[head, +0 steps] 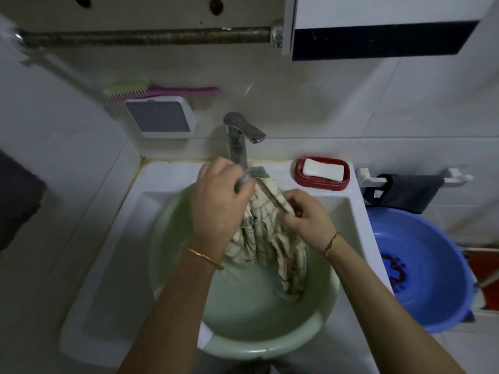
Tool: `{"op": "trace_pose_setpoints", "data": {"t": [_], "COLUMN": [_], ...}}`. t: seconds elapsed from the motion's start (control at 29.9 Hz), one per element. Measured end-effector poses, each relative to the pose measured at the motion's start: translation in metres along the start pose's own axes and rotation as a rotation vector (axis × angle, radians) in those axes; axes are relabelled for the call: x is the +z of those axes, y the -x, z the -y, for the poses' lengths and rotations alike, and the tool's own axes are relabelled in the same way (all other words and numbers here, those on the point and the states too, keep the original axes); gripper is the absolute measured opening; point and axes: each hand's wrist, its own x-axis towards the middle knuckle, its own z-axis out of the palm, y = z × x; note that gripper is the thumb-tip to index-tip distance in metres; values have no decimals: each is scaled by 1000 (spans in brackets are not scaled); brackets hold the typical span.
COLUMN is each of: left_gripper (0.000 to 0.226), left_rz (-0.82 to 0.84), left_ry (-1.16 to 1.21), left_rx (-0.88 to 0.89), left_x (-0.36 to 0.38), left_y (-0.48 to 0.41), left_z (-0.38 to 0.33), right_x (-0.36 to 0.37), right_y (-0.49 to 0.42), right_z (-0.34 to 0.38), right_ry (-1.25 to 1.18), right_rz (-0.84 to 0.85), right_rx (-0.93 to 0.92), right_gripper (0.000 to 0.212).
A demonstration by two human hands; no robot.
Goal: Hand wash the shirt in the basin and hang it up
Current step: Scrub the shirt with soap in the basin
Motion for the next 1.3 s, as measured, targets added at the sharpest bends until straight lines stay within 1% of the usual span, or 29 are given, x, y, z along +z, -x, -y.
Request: {"op": "trace_pose_setpoints", "data": {"t": [0.1,0.17,0.23,0.3,0.37,0.4,0.43,0.47,0.5,0.53,0.57,0.6,0.63,0.67,0.7,0.74,0.77,0.8,0.84,0.87,0.94,0.97,1.04,1.1,1.14,1.17,1.24,1.27,1.3], "left_gripper": [26,28,34,35,28,33,44,50,46,38,32,32,37,46,54,53,48,46,45,42,30,27,30,34,34,33,30,31,32], "left_rz": [41,48,42,87,256,374,481,572,627,630,603,547,467,383,332,298,269,238,227,226,180,170,138,168,234,297,277,240,210], "left_ry": [234,323,362,402,518,589,634,657,686,731,764,783,826,921,1042,1163,1220,1240,1229,1230,1127,1082,1038,1155,1150,1087,987,970,1012], "left_rx": [-191,-259,-313,-371,-463,-521,-552,-572,-591,-618,-648,-691,-753,-819,-878,-939,-985,-1036,-1069,-1070,-1066,-1072,-1078,-1093,-1069,-1018,-982,-979,-973], "left_x": [-5,-6,-6,-3,-2,-1,1,1,5,8,15,21,26,30,36,40,43,43,46,48,49,46,48,42,41,41,36,37,38], "left_y": [-2,-2,-1,-1,3,5,7,10,13,16,18,18,17,17,15,15,15,16,17,19,23,22,18,17,21,25,28,28,26], "left_z": [3,5,7,12,14,14,14,11,8,5,5,2,0,-3,-4,-6,-11,-17,-22,-29,-38,-38,-27,-23,-24,-25,-33,-33,-31], "right_x": [5,4,-3,-12,-17,-19,-19,-18,-16,-13,-10,-7,0,10,22,35,45,50,50,45,34,36,50,58,54,47,38,40,46], "right_y": [1,1,1,-1,-7,-11,-17,-21,-25,-26,-25,-22,-16,-7,3,13,19,18,10,-3,-26,-28,-15,-2,-6,-14,-25,-21,-13], "right_z": [-10,-16,-17,-16,-12,-10,-8,-5,-1,6,13,22,31,41,48,54,58,63,65,62,55,50,48,52,52,49,46,47,48], "right_ry": [218,218,-1,-388,-763,-831,-827,-788,-748,-683,-585,-474,-383,-310,-197,-52,105,215,269,280,207,161,170,171,149,120,70,76,101], "right_rz": [97,125,56,-35,-79,-120,-163,-200,-240,-291,-355,-405,-408,-363,-316,-290,-278,-280,-288,-296,-297,-301,-284,-250,-254,-272,-296,-283,-260], "right_rx": [99,167,242,310,322,318,323,333,344,335,283,187,66,-36,-116,-186,-227,-232,-178,-88,66,70,-49,-157,-139,-83,-4,-11,-54], "right_gripper": [10,19,24,25,26,26,26,24,21,17,10,5,3,4,14,27,39,47,50,50,50,49,47,50,49,47,50,49,47]}}
